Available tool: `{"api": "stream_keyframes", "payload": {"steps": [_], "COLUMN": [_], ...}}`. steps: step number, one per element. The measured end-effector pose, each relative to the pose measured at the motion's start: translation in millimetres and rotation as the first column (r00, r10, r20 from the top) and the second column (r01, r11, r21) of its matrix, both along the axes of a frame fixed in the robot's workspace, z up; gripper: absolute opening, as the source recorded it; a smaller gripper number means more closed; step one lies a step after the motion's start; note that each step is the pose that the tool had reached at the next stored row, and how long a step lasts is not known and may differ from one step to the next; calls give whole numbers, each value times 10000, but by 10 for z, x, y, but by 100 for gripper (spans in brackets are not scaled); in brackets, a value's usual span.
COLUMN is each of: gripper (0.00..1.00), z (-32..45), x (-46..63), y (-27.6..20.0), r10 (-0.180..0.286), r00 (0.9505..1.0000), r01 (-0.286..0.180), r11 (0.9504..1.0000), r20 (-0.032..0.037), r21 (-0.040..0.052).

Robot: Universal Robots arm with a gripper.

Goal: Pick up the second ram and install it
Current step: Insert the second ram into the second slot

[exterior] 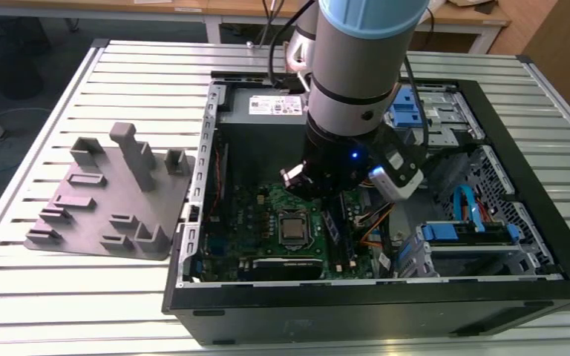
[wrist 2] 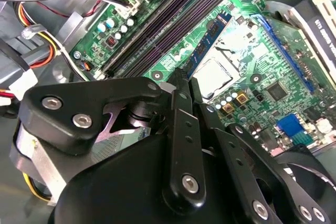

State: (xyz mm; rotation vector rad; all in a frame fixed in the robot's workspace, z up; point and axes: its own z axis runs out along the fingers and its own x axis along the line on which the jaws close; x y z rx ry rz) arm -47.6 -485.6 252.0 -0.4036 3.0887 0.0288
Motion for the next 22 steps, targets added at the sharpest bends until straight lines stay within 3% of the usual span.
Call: {"api": "stream_keyframes", "payload": {"steps": [11,22], "gripper": [11,11], "z": [-1,-1], "x": [0,0], "y": [0,0], "r10": [-624,-1202], "r00": [9981,9928], "r01": [624,1202], "r11": [9981,9928], "r20": [0,0], "r21": [1,0]}}
